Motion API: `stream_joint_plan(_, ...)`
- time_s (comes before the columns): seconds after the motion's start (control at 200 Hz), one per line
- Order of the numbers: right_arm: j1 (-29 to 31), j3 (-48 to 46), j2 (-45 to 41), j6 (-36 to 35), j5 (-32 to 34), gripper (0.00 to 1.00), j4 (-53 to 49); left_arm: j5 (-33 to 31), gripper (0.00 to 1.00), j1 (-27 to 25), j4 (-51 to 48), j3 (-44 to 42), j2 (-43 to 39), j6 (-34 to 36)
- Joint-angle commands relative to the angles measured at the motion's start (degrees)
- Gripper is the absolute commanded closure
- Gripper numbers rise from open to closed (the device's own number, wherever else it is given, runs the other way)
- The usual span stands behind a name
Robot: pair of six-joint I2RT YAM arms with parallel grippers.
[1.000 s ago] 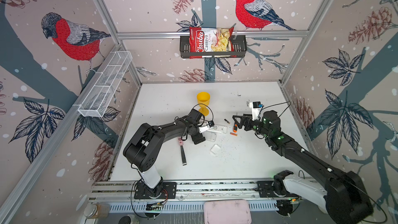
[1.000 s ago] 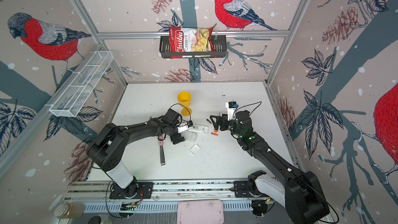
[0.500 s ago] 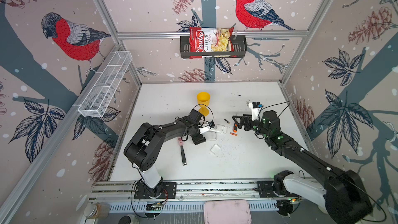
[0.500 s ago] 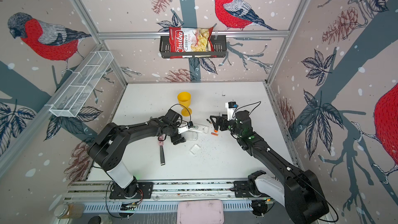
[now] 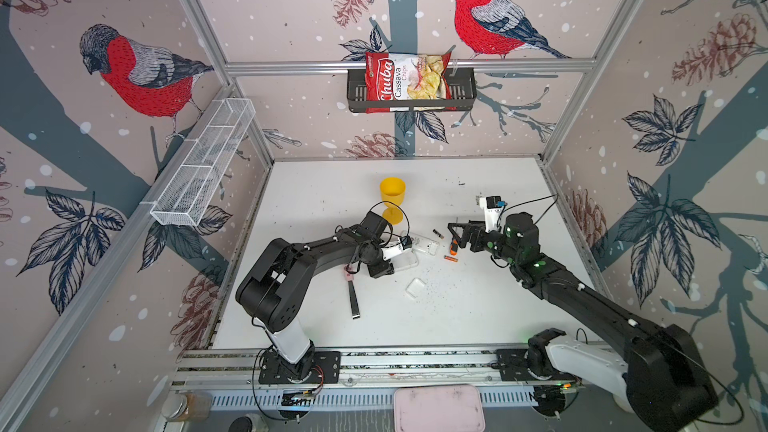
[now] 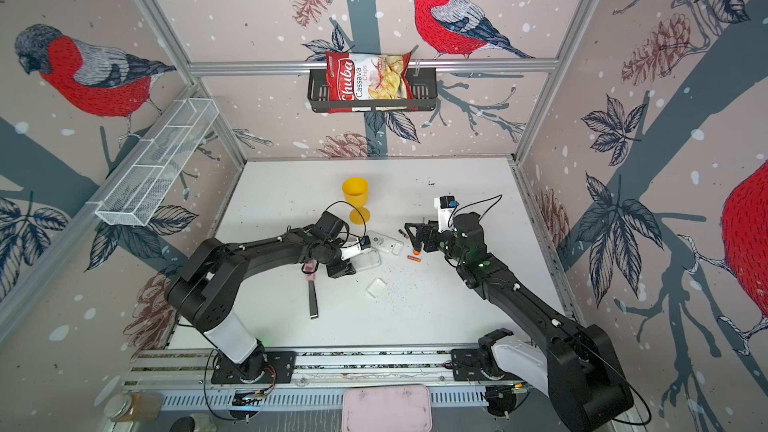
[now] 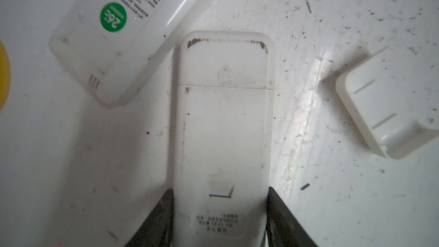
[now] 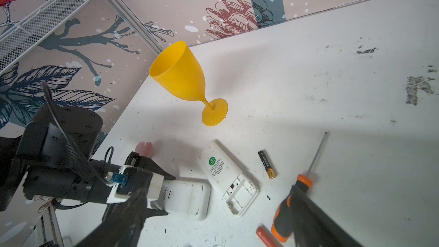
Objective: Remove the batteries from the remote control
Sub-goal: 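Lift the remote with the left gripper while the right gripper grasps its cover end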
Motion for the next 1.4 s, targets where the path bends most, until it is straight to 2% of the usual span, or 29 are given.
stream_joint_plan(0.0, -0.1, 1.3, 1.8, 0.6, -0.8, 0.08, -0.2, 0.3, 0.53, 0.2, -2.3, 0.7, -2.3, 0.1)
stream_joint_plan(0.125, 0.0, 3.1, 4.1, 0.9, -2.1, 0.11, -1.7, 1.1, 0.54, 0.0, -2.7, 0.6, -7.0, 0.1)
stream_joint_plan(0.23, 0.8, 6.1, 6.5, -0.1, -4.0, 0.17, -5.1, 2.1, 0.53, -0.3, -2.1, -1.0, -11.4, 1.1)
stream_joint_plan(0.475, 7.5, 15.1, 13.1, -4.7, -5.4, 0.29, -18.9, 5.0, 0.53, -1.4, 3.4, -6.4, -19.0, 2.2)
stream_joint_plan(0.585, 11.0, 18.5, 15.9, -5.2, -3.1, 0.30, -22.8, 4.7, 0.53, -1.8, 4.5, -7.1, -21.1, 2.1)
stream_joint_plan(0.71, 14.3, 20.2, 17.7, -4.5, -0.9, 0.31, -24.5, 4.3, 0.53, -1.8, 5.8, -8.2, -22.9, 1.6)
stream_joint_plan(0.835, 16.9, 21.1, 18.7, -4.0, -0.4, 0.42, -25.3, 4.3, 0.53, -1.9, 8.5, -10.0, -24.8, 1.1)
stream_joint_plan(0.92, 18.6, 21.7, 19.2, -3.8, 0.7, 0.46, -26.1, 4.6, 0.54, -1.9, 9.2, -10.4, -25.0, 0.9)
stream_joint_plan(1.176, 20.7, 22.1, 19.0, -3.4, 2.6, 0.44, -26.7, 4.5, 0.55, -2.1, 8.5, -9.6, -23.9, 0.9)
stream_joint_plan(1.396, 20.8, 22.2, 19.5, -3.2, 3.3, 0.58, -26.6, 3.9, 0.55, -2.1, 8.3, -9.7, -23.9, 0.7)
